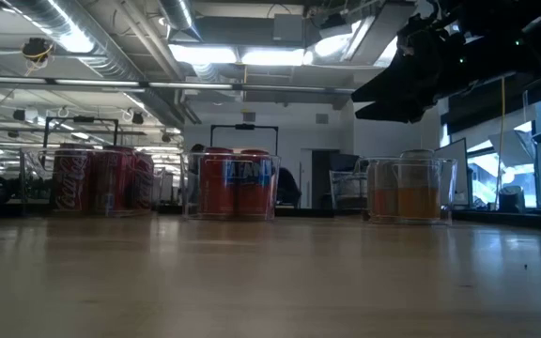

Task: Sort soda cans
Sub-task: Put the white soda can into the right transparent bin

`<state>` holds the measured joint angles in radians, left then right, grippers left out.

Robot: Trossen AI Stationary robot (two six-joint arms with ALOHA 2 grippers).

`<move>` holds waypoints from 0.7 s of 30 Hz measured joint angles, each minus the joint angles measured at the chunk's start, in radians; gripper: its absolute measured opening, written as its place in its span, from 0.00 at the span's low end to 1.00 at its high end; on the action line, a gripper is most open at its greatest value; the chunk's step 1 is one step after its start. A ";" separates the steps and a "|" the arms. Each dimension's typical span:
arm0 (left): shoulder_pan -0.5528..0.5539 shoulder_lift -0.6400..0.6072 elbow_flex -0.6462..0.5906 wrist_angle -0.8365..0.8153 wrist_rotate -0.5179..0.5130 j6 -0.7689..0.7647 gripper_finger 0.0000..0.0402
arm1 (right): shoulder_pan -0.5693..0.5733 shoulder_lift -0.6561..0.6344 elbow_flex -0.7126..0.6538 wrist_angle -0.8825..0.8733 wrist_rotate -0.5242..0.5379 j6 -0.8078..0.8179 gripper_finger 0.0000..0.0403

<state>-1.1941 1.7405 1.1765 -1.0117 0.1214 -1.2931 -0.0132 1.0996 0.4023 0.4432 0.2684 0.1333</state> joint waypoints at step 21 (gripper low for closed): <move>0.185 0.002 -0.004 -0.086 0.087 -0.084 0.71 | 0.001 0.000 0.000 -0.025 -0.001 0.000 0.85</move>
<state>-1.0094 1.7428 1.1728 -1.0973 0.2089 -1.3768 -0.0124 1.0992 0.4023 0.4187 0.2675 0.1329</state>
